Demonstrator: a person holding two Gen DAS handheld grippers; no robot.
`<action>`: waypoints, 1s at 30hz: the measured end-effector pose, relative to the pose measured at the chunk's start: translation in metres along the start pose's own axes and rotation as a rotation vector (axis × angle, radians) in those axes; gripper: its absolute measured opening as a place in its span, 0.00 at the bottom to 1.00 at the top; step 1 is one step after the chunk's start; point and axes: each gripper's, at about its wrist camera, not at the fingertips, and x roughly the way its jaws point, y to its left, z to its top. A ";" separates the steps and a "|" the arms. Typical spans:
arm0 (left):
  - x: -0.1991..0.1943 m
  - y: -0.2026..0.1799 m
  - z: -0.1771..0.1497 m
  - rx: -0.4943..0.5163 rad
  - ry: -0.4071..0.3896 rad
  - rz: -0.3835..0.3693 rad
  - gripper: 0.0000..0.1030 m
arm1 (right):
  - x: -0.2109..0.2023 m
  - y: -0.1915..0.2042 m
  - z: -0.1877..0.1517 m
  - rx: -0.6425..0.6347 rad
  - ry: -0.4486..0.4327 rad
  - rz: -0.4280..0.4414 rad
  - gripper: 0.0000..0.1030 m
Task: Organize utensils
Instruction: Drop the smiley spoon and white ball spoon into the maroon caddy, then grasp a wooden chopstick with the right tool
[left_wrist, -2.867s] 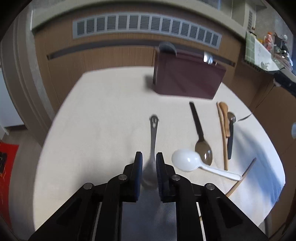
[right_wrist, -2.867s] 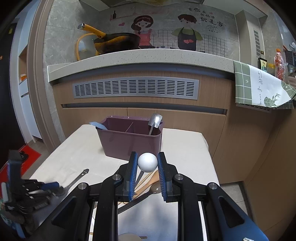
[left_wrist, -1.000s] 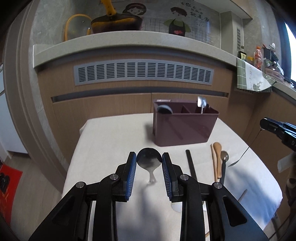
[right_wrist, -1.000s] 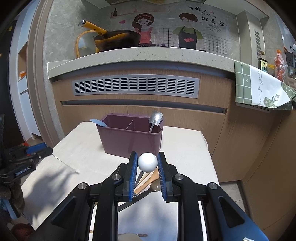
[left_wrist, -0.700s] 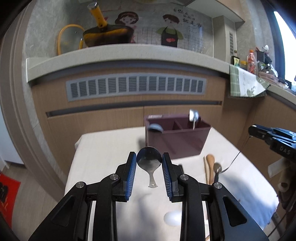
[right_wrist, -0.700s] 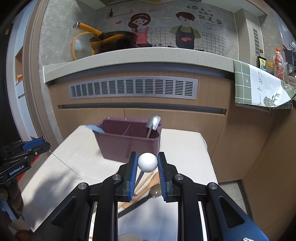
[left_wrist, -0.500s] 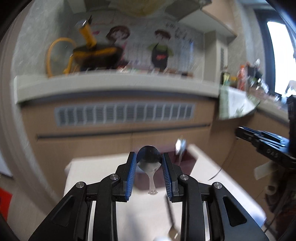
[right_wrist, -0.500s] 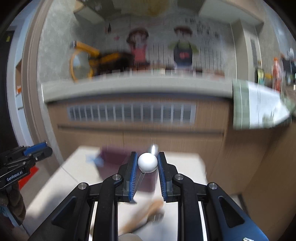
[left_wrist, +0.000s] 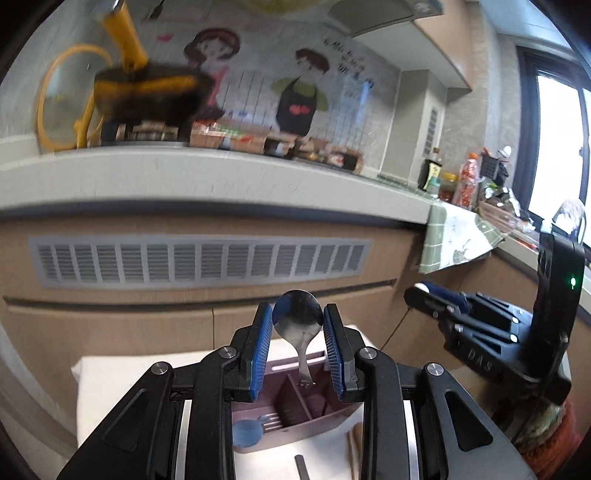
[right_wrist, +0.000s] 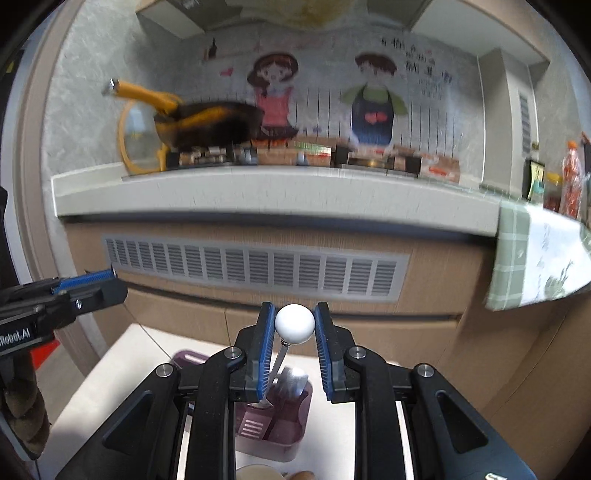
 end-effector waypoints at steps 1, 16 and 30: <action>0.006 0.003 -0.005 -0.005 0.011 0.004 0.28 | 0.005 0.000 -0.004 -0.003 0.012 0.001 0.19; 0.030 0.019 -0.048 -0.076 0.065 0.002 0.50 | 0.042 -0.017 -0.051 0.108 0.141 0.128 0.24; -0.044 0.016 -0.165 -0.043 0.225 0.124 0.56 | -0.036 0.031 -0.173 -0.136 0.401 0.290 0.28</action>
